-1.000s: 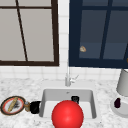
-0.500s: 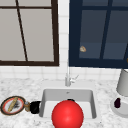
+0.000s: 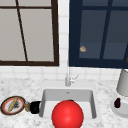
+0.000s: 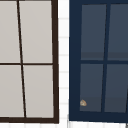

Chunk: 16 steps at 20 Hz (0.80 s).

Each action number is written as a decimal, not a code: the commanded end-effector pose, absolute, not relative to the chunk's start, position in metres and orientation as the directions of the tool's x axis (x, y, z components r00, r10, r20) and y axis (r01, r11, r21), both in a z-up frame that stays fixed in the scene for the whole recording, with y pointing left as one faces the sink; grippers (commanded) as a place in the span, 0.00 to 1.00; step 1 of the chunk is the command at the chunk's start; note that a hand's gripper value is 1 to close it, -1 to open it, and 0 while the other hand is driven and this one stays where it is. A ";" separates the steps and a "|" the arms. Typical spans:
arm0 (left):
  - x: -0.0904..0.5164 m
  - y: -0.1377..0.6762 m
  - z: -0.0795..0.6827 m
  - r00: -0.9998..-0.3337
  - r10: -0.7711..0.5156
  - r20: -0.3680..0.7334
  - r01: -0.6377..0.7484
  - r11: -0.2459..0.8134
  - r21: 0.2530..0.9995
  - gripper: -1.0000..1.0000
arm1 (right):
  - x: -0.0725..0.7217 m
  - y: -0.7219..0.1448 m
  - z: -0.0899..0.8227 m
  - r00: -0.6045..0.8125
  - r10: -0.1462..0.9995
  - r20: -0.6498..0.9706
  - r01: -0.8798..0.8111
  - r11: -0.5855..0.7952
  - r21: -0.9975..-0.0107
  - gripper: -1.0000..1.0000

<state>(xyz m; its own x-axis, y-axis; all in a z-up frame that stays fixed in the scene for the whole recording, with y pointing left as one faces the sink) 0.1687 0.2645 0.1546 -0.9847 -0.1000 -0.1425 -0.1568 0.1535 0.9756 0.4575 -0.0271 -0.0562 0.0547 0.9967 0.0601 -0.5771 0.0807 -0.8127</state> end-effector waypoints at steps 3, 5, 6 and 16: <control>0.169 0.265 0.155 -0.985 -0.100 -0.143 -0.157 0.153 0.976 0.50 | 0.467 -0.027 -0.103 0.055 0.997 0.061 -0.561 0.082 -0.824 1.00; 0.169 0.265 0.155 -0.985 -0.100 -0.143 -0.157 0.153 0.976 0.50 | 0.475 -0.027 -0.109 0.055 0.996 0.063 -0.564 0.083 -0.821 1.00; 0.169 0.265 0.155 -0.985 -0.100 -0.143 -0.157 0.153 0.976 0.50 | 0.480 -0.028 -0.109 0.055 0.996 0.063 -0.570 0.083 -0.818 1.00; 0.169 0.265 0.155 -0.985 -0.100 -0.143 -0.157 0.153 0.976 0.50 | 0.482 -0.030 -0.065 0.072 0.995 0.066 -0.695 0.098 -0.712 0.00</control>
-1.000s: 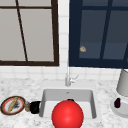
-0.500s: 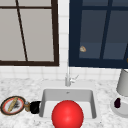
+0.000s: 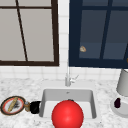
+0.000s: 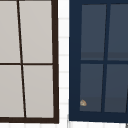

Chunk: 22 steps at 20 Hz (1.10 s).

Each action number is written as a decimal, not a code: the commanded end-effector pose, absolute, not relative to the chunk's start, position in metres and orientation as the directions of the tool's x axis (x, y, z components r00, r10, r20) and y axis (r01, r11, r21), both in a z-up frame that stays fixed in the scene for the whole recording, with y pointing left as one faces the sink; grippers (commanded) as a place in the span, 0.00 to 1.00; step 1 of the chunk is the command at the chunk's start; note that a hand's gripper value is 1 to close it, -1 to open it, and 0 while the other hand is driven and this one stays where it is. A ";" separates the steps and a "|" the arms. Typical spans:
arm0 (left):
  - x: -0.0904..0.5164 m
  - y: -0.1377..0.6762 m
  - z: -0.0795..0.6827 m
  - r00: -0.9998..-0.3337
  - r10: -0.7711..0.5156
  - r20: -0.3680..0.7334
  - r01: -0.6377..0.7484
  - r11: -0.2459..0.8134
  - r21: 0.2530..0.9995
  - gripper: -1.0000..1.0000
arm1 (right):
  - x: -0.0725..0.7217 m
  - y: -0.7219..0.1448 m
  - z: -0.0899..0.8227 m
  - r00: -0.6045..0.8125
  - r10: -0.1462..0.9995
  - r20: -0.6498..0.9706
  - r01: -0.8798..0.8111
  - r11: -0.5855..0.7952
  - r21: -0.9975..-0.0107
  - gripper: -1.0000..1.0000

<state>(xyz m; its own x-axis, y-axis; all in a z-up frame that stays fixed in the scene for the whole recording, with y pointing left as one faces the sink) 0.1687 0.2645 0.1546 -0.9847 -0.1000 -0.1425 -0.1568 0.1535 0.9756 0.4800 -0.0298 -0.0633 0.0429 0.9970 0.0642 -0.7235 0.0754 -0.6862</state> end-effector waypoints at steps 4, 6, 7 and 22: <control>0.169 0.265 0.155 -0.985 -0.100 -0.143 -0.157 0.153 0.976 0.50 | 0.475 -0.030 -0.046 0.076 0.995 0.069 -0.757 0.102 -0.645 0.00; 0.169 0.265 0.155 -0.985 -0.100 -0.143 -0.157 0.153 0.976 0.50 | 0.472 -0.030 -0.038 0.072 0.996 0.061 -0.759 0.094 -0.644 0.00; 0.169 0.265 0.155 -0.985 -0.100 -0.143 -0.157 0.153 0.976 0.50 | 0.471 -0.030 -0.033 0.073 0.996 0.058 -0.756 0.093 -0.648 0.00; 0.169 0.265 0.155 -0.985 -0.100 -0.143 -0.157 0.153 0.976 0.50 | 0.468 -0.058 0.026 0.019 0.996 0.085 -0.757 0.070 -0.649 0.00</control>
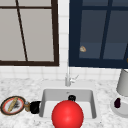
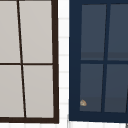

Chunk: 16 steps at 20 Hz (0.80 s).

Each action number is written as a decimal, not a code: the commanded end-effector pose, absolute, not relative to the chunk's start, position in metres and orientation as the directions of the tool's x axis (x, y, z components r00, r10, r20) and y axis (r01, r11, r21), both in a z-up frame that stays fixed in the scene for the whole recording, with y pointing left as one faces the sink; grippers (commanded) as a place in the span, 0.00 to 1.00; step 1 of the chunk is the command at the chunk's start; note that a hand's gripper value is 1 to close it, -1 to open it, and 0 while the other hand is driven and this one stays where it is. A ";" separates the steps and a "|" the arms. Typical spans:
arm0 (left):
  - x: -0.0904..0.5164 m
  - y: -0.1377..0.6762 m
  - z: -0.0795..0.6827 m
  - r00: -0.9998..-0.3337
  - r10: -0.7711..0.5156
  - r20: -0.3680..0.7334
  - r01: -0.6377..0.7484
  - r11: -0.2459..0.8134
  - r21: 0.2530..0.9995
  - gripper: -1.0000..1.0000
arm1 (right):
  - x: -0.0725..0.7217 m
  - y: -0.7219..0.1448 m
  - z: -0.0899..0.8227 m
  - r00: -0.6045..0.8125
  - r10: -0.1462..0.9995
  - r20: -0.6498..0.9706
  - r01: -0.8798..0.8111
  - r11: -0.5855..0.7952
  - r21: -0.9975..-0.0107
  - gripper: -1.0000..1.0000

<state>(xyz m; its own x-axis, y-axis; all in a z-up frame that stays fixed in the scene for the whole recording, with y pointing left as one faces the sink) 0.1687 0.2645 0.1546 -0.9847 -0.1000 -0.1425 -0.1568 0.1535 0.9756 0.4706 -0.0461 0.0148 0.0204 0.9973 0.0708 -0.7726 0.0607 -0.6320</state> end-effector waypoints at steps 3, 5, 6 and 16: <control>0.169 0.265 0.155 -0.985 -0.100 -0.143 -0.157 0.153 0.976 0.50 | 0.463 -0.070 0.042 0.015 0.995 0.095 -0.752 0.074 -0.655 0.00; 0.169 0.265 0.155 -0.985 -0.100 -0.143 -0.157 0.153 0.976 0.50 | 0.457 -0.077 0.052 0.016 0.995 0.100 -0.748 0.079 -0.660 0.00; 0.169 0.265 0.155 -0.985 -0.100 -0.143 -0.157 0.153 0.976 0.50 | 0.453 -0.081 0.056 0.016 0.994 0.104 -0.742 0.082 -0.665 0.00; 0.169 0.265 0.155 -0.985 -0.100 -0.143 -0.157 0.153 0.976 0.50 | 0.442 -0.098 0.059 0.076 0.987 0.140 -0.714 0.152 -0.683 0.00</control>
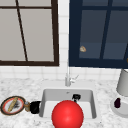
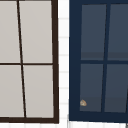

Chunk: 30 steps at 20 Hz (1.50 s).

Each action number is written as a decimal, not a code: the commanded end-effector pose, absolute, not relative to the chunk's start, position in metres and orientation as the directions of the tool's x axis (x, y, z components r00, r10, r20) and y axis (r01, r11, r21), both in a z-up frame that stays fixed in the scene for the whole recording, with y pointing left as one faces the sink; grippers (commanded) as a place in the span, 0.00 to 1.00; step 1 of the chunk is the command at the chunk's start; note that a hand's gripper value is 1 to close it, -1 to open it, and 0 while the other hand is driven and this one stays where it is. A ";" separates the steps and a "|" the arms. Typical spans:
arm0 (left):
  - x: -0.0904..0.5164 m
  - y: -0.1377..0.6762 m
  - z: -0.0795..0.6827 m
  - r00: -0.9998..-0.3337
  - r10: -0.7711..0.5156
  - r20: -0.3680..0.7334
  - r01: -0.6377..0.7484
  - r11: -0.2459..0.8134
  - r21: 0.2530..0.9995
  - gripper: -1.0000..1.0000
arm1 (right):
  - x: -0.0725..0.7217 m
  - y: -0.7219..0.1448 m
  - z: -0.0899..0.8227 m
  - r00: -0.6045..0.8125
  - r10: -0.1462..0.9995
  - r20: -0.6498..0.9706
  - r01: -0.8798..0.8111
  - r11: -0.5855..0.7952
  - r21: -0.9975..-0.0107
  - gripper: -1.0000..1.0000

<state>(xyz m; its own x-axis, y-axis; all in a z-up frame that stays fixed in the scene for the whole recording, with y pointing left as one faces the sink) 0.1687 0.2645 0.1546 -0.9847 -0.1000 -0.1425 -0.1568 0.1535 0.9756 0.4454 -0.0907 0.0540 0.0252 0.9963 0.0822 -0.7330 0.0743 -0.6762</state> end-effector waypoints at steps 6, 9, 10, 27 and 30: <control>0.169 0.265 0.155 -0.985 -0.100 -0.143 -0.157 0.153 0.976 0.50 | 0.440 -0.099 0.066 0.090 0.975 0.202 -0.696 0.207 -0.687 0.00; 0.169 0.265 0.155 -0.985 -0.100 -0.143 -0.157 0.153 0.976 0.50 | 0.438 -0.101 0.072 0.105 0.974 0.203 -0.686 0.218 -0.694 0.00; 0.169 0.265 0.155 -0.985 -0.100 -0.143 -0.157 0.153 0.976 0.50 | 0.439 -0.101 0.077 0.107 0.975 0.195 -0.680 0.215 -0.701 0.00; 0.169 0.265 0.155 -0.985 -0.100 -0.143 -0.157 0.153 0.976 0.50 | 0.431 -0.101 0.109 0.064 0.993 0.101 -0.696 0.117 -0.709 0.00; 0.169 0.265 0.155 -0.985 -0.100 -0.143 -0.157 0.153 0.976 0.50 | 0.431 -0.102 0.110 0.061 0.993 0.100 -0.704 0.113 -0.701 0.00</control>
<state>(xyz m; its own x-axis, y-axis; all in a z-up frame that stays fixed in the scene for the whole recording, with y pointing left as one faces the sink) 0.1687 0.2645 0.1546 -0.9847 -0.1000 -0.1425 -0.1568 0.1535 0.9756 0.4308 -0.1025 0.1100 0.0639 0.9929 0.1001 -0.6947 0.1163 -0.7099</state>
